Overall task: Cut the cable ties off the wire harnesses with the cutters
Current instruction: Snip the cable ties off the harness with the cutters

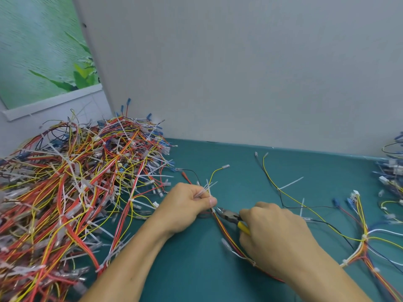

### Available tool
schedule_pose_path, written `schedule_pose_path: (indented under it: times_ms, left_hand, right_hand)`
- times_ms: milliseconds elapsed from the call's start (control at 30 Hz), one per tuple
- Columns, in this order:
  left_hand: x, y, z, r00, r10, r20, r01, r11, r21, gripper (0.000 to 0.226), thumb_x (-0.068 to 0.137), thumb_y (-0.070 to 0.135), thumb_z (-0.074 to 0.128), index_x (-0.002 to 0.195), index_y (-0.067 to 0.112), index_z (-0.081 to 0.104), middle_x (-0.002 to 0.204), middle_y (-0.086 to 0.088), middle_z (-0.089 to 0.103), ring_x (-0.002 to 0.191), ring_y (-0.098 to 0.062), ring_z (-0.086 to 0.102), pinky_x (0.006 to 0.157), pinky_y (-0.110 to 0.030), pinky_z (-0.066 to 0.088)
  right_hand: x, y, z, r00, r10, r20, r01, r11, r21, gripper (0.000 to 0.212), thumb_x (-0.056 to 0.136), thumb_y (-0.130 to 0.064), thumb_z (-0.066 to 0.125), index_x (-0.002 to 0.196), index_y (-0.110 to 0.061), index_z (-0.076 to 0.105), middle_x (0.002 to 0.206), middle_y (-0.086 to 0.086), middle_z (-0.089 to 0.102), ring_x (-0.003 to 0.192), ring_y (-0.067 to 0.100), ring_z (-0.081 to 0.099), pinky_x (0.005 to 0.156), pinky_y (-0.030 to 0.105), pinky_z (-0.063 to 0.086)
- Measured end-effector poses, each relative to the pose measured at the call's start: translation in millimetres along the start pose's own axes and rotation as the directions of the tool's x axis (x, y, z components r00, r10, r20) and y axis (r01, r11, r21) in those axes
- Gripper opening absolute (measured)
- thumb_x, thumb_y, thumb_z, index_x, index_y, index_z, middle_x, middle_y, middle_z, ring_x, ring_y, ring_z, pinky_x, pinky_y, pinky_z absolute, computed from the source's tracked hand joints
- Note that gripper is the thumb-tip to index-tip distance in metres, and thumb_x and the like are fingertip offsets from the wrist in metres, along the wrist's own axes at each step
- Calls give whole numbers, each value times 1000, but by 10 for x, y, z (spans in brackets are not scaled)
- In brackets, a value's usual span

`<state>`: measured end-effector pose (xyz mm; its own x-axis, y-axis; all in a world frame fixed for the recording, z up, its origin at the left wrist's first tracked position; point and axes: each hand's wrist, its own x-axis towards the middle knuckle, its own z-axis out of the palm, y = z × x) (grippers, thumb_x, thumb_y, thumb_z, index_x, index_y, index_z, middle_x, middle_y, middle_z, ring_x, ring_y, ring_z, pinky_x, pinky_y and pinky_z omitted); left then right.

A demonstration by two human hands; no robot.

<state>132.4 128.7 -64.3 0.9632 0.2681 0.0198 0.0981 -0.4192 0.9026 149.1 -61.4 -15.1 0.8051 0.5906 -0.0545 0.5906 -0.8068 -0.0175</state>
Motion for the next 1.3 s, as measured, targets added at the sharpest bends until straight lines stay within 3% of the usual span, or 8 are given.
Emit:
schedule_pose_path:
  times_ms: [167, 400, 667, 933, 1033, 1133, 1200, 1300]
  left_hand:
    - [-4, 4, 4, 1000, 5, -14, -5, 1000, 13, 27, 83, 25, 71, 68, 4, 62, 54, 9, 44, 55, -9, 38, 61, -28, 31]
    - [-13, 19, 8, 999, 10, -35, -8, 999, 34, 26, 83, 25, 71, 67, 7, 63, 48, 12, 40, 51, -7, 34, 58, -27, 28]
    - [-15, 22, 12, 1000, 4, -30, -3, 999, 33, 24, 83, 26, 72, 73, 6, 66, 56, 7, 44, 57, -12, 38, 64, -29, 32]
    - [-33, 54, 81, 997, 46, -60, -41, 995, 93, 21, 86, 24, 69, 71, 9, 66, 53, 9, 50, 54, -7, 40, 60, -27, 36]
    - [-58, 70, 151, 984, 144, -106, -115, 964, 242, 19, 88, 22, 65, 73, 10, 63, 63, 6, 58, 61, -11, 50, 66, -27, 42]
    - [-76, 67, 203, 962, 237, -139, -170, 911, 376, 21, 90, 20, 60, 72, 11, 55, 74, 2, 57, 77, -22, 54, 73, -40, 46]
    - [-90, 68, 225, 951, 267, -154, -188, 899, 395, 29, 90, 17, 60, 65, 17, 45, 72, 3, 52, 77, -24, 52, 72, -44, 45]
    - [-109, 85, 249, 937, 298, -180, -206, 892, 403, 43, 89, 13, 61, 59, 25, 32, 64, 8, 43, 70, -21, 46, 67, -43, 42]
  right_hand:
    - [7, -33, 26, 1000, -9, -10, 8, 999, -32, 10, 93, -28, 39, 84, -23, 42, 83, 0, 36, 77, 29, 43, 50, 31, 22]
    - [-11, -29, 11, 999, -25, -34, 23, 998, -62, 14, 91, -34, 41, 82, -23, 39, 74, -2, 27, 74, 28, 37, 47, 30, 15]
    - [-6, -50, 76, 998, -48, -46, 45, 997, -70, 23, 91, -45, 41, 85, -24, 35, 77, 0, 26, 79, 27, 39, 62, 33, 25]
    - [26, -87, 177, 998, -47, -45, 43, 996, -75, 20, 94, -40, 42, 89, -23, 33, 71, -1, 19, 74, 28, 33, 47, 29, 12]
    - [26, -91, 214, 996, -79, -40, 77, 996, -46, 15, 95, -37, 41, 103, -24, 42, 71, 0, 16, 77, 28, 34, 48, 28, 11]
    - [12, -81, 257, 988, -137, -76, 136, 991, -15, 32, 96, -48, 40, 117, -24, 40, 71, 0, 15, 91, 25, 50, 52, 29, 19]
    - [-6, -83, 286, 981, -160, -106, 161, 987, -2, 39, 96, -54, 39, 121, -25, 37, 74, 5, 19, 102, 22, 53, 63, 30, 27]
    - [-20, -96, 306, 981, -159, -112, 161, 987, 10, 41, 97, -53, 39, 125, -24, 37, 90, 6, 32, 106, 24, 54, 69, 31, 29]
